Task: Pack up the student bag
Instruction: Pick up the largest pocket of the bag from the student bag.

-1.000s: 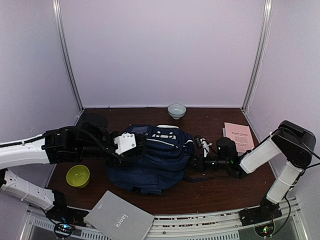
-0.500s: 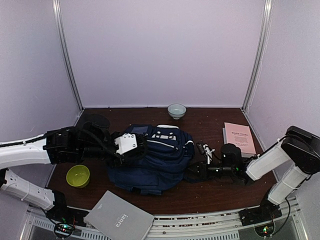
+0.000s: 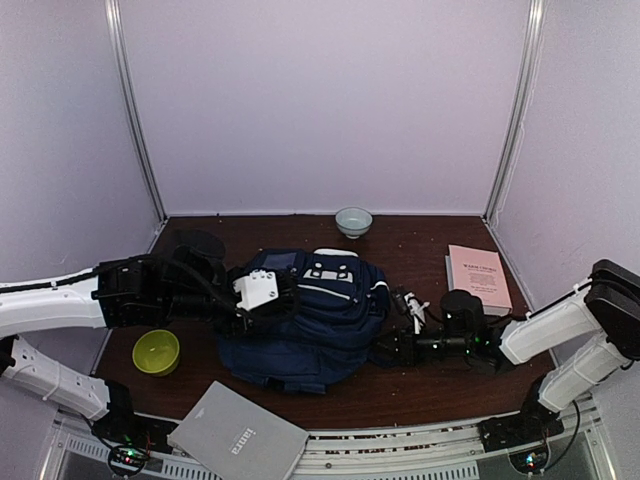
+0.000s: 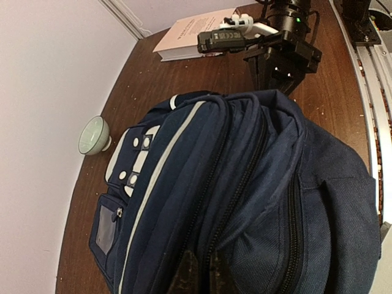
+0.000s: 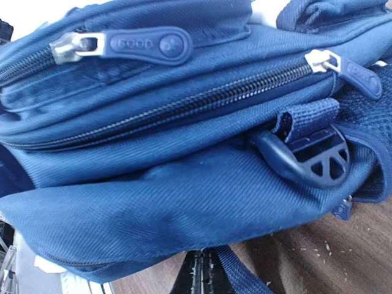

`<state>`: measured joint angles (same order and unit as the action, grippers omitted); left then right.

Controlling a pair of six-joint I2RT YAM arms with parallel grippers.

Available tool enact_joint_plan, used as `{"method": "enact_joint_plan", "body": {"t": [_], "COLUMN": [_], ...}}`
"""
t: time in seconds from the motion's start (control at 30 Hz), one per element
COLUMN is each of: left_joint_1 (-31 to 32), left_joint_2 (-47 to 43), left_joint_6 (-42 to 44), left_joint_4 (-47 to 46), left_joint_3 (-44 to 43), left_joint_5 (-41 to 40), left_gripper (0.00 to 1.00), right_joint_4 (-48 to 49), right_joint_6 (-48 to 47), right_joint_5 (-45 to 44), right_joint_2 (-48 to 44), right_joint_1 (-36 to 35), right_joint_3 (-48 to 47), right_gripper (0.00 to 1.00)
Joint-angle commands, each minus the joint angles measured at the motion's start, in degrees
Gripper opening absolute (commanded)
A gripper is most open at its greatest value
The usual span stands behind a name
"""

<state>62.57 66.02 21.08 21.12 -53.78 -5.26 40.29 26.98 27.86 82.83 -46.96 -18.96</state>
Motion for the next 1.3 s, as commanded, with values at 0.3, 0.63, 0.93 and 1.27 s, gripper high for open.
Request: {"method": "enact_joint_plan", "body": {"t": [0.3,0.63,0.93,1.27], "left_joint_1": [-0.5,-0.5,-1.4,-2.6], "left_joint_2": [-1.7,-1.6,2.2,4.0], "left_joint_6": [-0.7,-1.4,-3.0,-4.9], "left_joint_4": [-11.9,-11.1,-11.0,-12.3], "left_joint_3": [-1.9,-2.3,-2.3,-3.0], "left_joint_5": [0.4,-2.5,-2.5,2.6], "left_gripper": [0.0,0.0,0.0,0.0], "right_joint_4": [9.3,5.6,-21.1,-40.9], "right_joint_6": [2.0,0.9,-5.0,-5.0], "right_joint_5": [1.5,-0.5,0.5,0.5], "right_joint_2": [5.9,2.9,-12.1,-19.4], "right_joint_1": [-0.4,-0.1,-7.5,-20.9], "right_joint_3": [-3.0,-1.5,-2.5,-13.3], "right_gripper": [0.16,0.0,0.0,0.0]}}
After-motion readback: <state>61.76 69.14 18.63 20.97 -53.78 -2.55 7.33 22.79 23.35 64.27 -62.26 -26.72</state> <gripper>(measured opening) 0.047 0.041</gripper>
